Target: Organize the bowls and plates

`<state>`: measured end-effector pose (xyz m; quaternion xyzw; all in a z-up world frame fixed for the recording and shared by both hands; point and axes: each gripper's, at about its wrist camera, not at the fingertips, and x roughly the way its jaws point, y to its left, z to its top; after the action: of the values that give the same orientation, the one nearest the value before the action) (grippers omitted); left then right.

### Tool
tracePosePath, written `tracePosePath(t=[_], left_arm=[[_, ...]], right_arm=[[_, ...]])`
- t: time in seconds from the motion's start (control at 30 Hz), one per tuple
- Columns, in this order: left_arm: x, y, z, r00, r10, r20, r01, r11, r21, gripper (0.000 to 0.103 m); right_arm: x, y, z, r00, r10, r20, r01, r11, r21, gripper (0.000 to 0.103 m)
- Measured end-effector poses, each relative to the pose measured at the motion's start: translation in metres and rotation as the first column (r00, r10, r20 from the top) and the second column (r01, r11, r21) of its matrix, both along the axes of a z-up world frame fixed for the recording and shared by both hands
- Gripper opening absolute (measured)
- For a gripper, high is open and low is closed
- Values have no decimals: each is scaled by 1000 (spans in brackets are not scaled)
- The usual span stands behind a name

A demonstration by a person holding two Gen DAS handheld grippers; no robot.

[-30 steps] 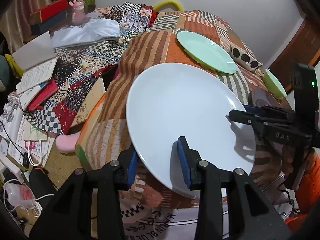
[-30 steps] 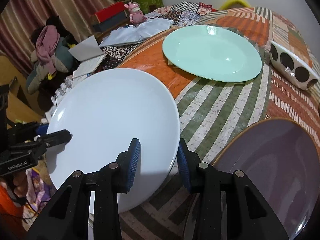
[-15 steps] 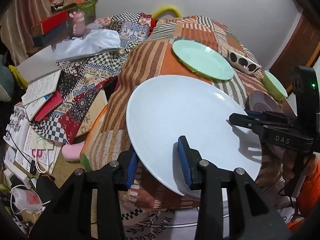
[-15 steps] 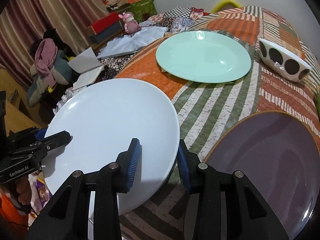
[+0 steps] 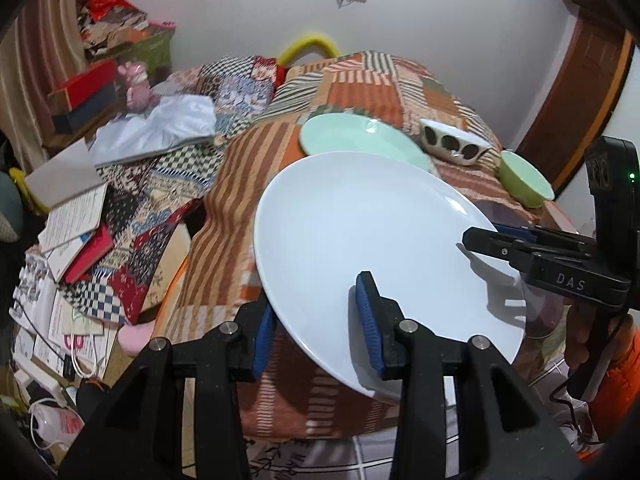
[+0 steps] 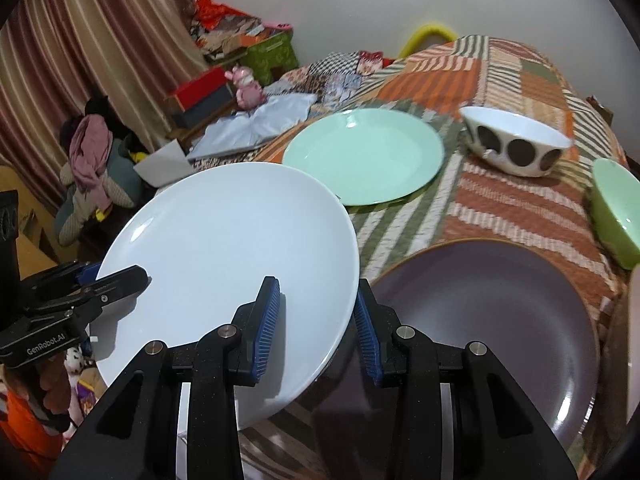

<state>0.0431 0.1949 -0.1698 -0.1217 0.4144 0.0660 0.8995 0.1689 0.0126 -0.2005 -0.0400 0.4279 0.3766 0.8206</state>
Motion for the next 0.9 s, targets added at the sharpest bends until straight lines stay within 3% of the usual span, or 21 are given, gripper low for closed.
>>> tracePosePath(t=[0.4,0.9], left_arm=[[19,-47,14,996,-77,37,76,997,28,38],[47,-99,8,983,-181,43,180,983,18,38]], right_arm=[[-1,-49,10,996,-87,34,86,996,15,34],[-2,-107,8,978,-204,38,204,979,23,34]])
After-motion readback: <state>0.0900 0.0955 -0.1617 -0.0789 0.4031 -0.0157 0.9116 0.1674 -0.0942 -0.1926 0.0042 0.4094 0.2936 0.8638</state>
